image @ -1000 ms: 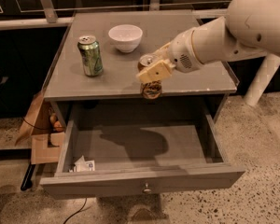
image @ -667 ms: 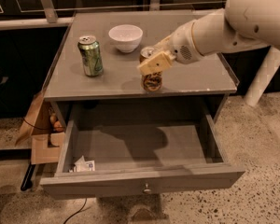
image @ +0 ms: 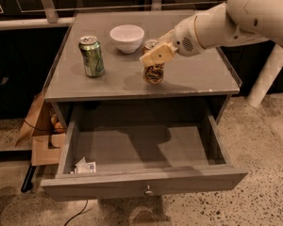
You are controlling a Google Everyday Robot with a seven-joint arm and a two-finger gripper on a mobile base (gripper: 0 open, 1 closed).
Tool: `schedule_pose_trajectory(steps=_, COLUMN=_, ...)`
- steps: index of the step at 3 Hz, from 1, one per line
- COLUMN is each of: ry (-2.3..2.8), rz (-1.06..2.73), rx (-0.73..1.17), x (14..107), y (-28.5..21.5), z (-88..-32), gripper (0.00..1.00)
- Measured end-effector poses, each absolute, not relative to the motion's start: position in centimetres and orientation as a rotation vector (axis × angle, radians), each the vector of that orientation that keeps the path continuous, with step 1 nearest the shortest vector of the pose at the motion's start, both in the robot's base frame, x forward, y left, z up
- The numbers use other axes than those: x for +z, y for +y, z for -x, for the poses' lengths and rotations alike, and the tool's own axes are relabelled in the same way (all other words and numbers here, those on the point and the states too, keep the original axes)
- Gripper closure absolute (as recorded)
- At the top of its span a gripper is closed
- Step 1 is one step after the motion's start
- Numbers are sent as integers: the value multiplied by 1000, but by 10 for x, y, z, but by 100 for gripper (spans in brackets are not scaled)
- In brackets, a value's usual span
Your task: Pick orange can from top drawer and place on counter
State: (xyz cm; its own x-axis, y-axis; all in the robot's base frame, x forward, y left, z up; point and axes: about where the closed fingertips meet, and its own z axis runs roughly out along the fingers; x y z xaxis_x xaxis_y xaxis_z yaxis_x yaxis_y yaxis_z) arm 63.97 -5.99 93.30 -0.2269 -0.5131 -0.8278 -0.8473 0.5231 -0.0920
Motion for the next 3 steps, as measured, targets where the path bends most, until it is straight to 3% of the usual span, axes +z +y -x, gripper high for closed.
schedule_pose_trajectory(steps=3, ry=1936, rz=1050, rx=549, x=904, y=-68, z=-651, gripper=100)
